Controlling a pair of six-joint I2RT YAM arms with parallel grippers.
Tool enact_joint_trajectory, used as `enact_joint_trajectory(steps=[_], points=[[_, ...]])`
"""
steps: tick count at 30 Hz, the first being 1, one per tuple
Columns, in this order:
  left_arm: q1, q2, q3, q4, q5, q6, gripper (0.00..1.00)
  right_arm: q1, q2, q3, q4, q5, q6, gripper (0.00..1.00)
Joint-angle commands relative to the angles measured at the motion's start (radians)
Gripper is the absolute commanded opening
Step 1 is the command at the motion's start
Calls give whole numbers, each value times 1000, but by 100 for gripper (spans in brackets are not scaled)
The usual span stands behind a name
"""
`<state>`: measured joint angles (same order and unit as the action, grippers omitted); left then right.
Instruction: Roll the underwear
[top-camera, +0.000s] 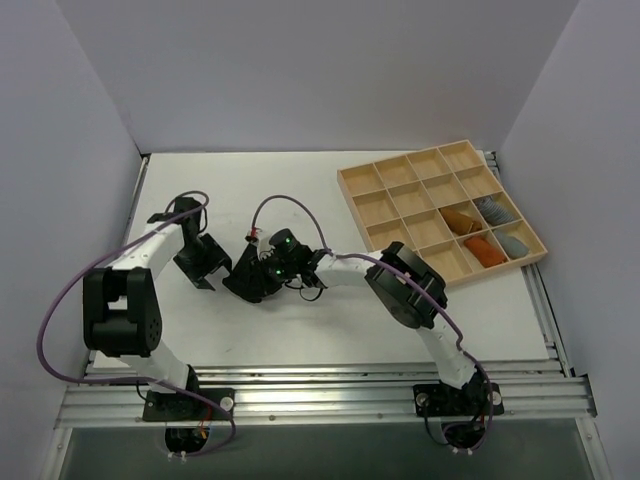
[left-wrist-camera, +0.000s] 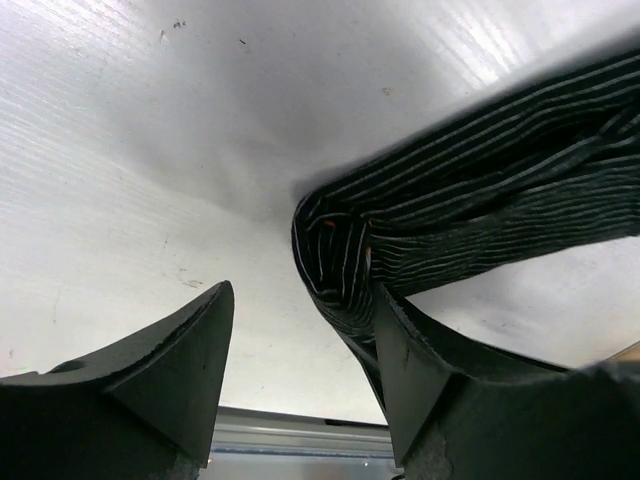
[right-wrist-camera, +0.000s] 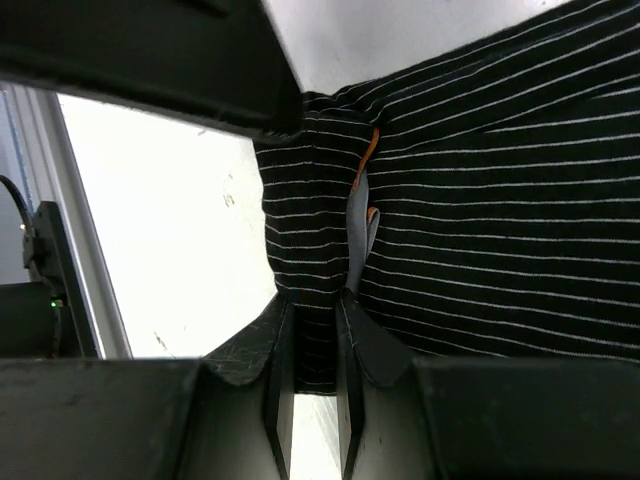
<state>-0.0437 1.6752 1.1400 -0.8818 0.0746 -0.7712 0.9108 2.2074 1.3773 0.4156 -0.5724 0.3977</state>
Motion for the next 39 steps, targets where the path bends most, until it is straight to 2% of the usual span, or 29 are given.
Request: enact_joint_trajectory(steps=[1, 9, 17, 20, 24, 25, 28, 29, 30, 32, 38, 39], points=[[2, -106, -37, 85, -6, 7, 66, -7, 90, -7, -150, 23, 15, 0], [-22, -177, -193, 263, 57, -45, 66, -41, 138, -9, -97, -61, 130, 0], [-35, -79, -224, 377, 108, -100, 65, -52, 149, -17, -63, -87, 176, 0], [-42, -34, -220, 374, 87, -111, 61, -55, 150, -12, -54, -90, 194, 0], [-45, 14, -218, 348, 34, -108, 47, -61, 135, 0, -50, -95, 216, 1], [-44, 15, -217, 345, 30, -102, 38, -62, 129, 8, -63, -90, 213, 3], [-47, 17, -209, 336, 21, -74, 27, -67, 89, 29, -130, -46, 194, 13], [-50, 17, -203, 327, 17, -63, 17, -67, 75, 34, -158, -43, 190, 15], [-53, 15, -191, 311, 14, -53, 12, -67, 74, 46, -179, -34, 182, 19], [-73, 18, -171, 279, 10, -24, 3, -66, 69, 55, -224, -27, 170, 21], [-117, 84, -141, 167, 73, 27, 2, -58, -1, -23, -235, 23, 147, 22], [-125, 98, -137, 127, 71, 32, 2, -55, -17, -32, -239, 32, 138, 25]])
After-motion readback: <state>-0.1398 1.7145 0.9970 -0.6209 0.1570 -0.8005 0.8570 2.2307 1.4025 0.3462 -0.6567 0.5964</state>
